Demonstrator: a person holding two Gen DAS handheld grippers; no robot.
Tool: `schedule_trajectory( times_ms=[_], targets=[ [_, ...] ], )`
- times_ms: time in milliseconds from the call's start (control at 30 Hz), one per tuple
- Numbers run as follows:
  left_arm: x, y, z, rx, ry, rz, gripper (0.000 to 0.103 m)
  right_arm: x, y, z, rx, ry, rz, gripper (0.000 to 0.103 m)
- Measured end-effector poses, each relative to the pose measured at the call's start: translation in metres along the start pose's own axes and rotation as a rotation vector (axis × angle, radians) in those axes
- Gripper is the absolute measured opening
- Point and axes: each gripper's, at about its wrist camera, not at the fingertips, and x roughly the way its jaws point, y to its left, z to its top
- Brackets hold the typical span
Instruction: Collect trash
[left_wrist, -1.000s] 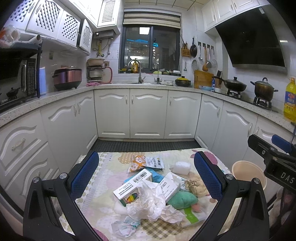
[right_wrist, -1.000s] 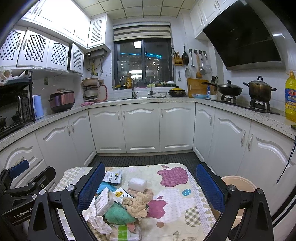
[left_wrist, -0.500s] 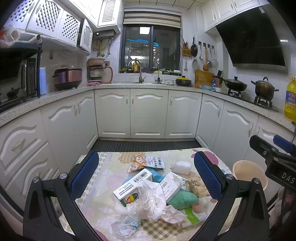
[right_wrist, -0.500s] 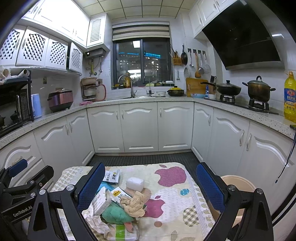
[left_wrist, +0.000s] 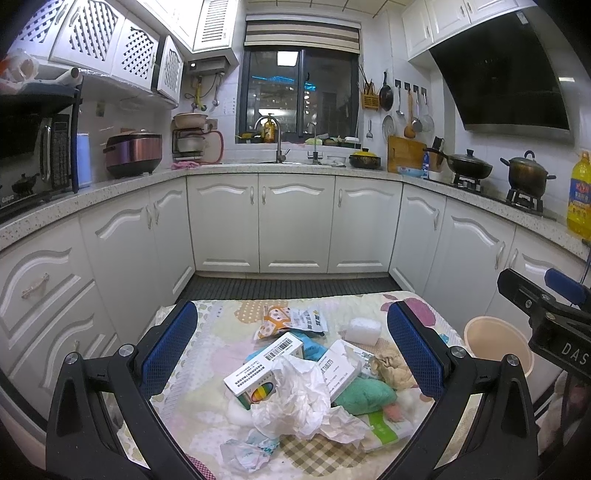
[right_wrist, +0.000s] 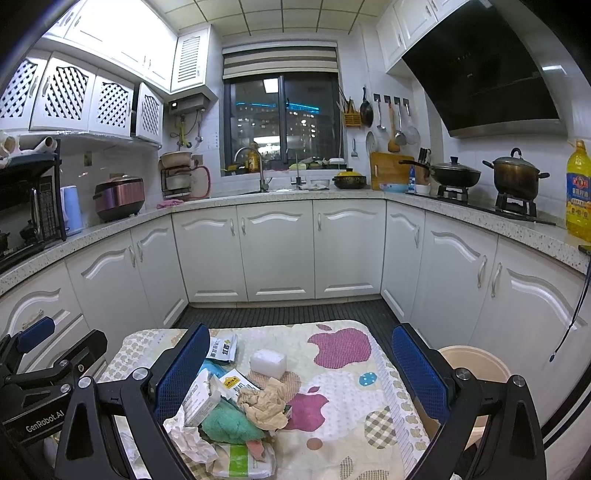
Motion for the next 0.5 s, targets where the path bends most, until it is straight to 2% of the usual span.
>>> schedule_trajectory(
  times_ms=[200,500],
  targets=[
    [0.0006,-0.001,-0.0011,0.0,0.002,-0.001,0.102,0.0011,0.0014,0.0008,-0.017,0.025,-0.007,0.098],
    [0.0073,0.0002,-0.0061,-0.005,0.016,-0.005,0.102,0.0067,-0.0006,-0.0008,0.031,0.065,0.008,0.098]
  ],
)
